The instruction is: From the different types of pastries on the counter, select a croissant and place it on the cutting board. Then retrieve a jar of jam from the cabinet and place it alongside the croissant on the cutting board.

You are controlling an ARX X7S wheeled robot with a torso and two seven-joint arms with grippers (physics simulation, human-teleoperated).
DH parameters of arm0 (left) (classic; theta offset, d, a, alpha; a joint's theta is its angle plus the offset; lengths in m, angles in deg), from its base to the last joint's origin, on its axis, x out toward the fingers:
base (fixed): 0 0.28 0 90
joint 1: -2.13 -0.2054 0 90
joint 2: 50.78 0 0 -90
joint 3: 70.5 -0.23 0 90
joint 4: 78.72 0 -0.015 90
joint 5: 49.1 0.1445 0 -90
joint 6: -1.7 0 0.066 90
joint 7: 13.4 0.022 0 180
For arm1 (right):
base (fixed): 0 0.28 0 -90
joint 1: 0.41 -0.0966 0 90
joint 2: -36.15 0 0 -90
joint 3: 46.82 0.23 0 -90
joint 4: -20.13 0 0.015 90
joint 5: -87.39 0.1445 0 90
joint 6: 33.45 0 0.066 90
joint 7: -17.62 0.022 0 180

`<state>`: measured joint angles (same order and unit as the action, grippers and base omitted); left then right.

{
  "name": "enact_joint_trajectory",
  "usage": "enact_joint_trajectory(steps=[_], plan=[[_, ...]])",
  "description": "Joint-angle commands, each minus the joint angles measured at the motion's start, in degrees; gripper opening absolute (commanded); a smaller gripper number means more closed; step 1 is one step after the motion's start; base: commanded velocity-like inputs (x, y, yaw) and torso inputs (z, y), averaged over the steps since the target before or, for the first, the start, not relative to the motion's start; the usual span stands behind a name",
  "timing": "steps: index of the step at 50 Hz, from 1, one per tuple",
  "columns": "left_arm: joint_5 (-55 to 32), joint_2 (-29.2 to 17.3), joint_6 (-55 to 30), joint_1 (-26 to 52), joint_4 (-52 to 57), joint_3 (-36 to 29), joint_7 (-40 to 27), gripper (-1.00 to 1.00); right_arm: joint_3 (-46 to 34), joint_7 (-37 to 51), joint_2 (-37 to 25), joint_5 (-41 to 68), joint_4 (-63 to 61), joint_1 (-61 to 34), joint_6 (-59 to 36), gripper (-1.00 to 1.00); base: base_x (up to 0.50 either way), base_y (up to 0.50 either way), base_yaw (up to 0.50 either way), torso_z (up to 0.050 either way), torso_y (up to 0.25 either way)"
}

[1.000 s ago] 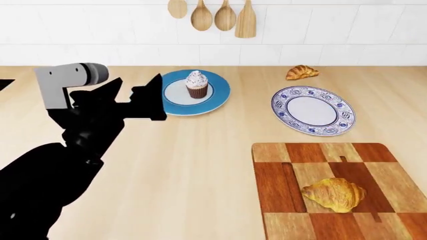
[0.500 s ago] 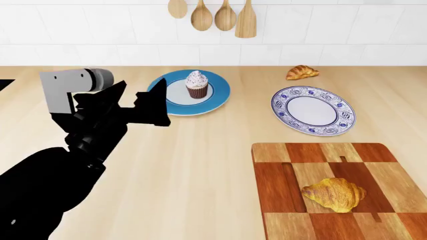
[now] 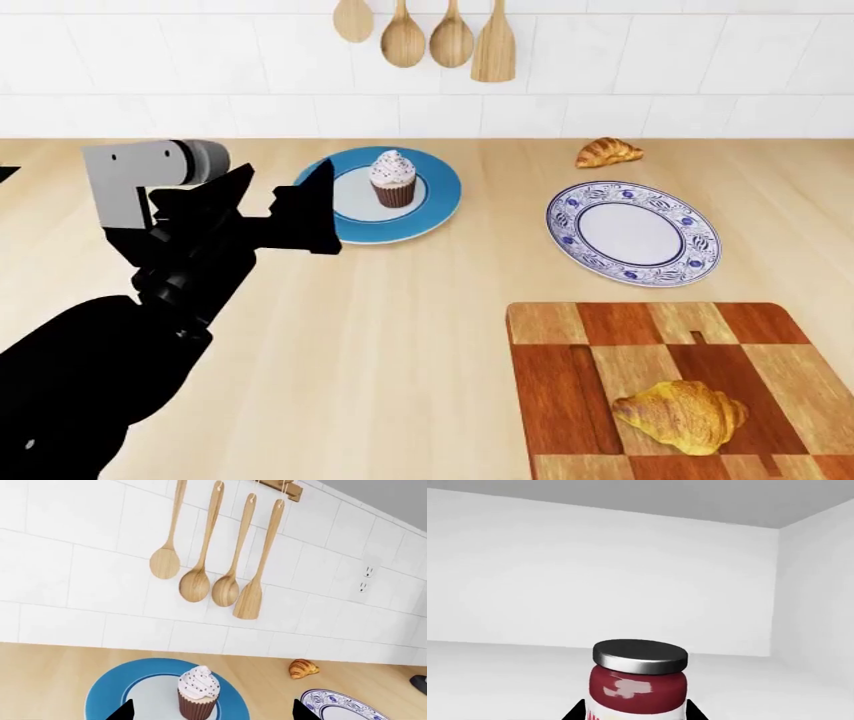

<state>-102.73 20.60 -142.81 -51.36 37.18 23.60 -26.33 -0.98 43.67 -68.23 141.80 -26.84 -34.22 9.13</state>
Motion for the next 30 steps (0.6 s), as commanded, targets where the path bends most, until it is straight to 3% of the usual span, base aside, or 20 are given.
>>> enact_joint_trajectory(steps=[1,10,21,30], plan=[[0.1,-0.1,0.4,0.0,-0.3,-0.3,-0.2,1.00,-4.7,-3.8,0.8,-2.2,8.4,2.6,-1.4,-1.00,0.00,0.00,0.00,0.000,0.000],[0.6,0.0,1.0,0.1,-1.2,-1.1,0.1,1.00,-5.2,-5.5,0.2,-2.4,10.0,3.0,-1.9,-1.00,0.01,0.00,0.00,0.000,0.000],[-1.7,-0.4,-0.3,0.1,0.4,-0.2,-1.0,1.00,0.2,3.5,-6.2,3.4,-8.9,-1.2,-9.7,-1.00,0.00,0.00,0.00,-0.001,0.000],[-3.0,-0.4,-0.8,0.3,1.0,0.0,-1.6,1.00,4.4,9.2,-9.5,7.6,-17.4,-8.6,-17.3,-1.00,0.00,0.00,0.00,0.000,0.000]])
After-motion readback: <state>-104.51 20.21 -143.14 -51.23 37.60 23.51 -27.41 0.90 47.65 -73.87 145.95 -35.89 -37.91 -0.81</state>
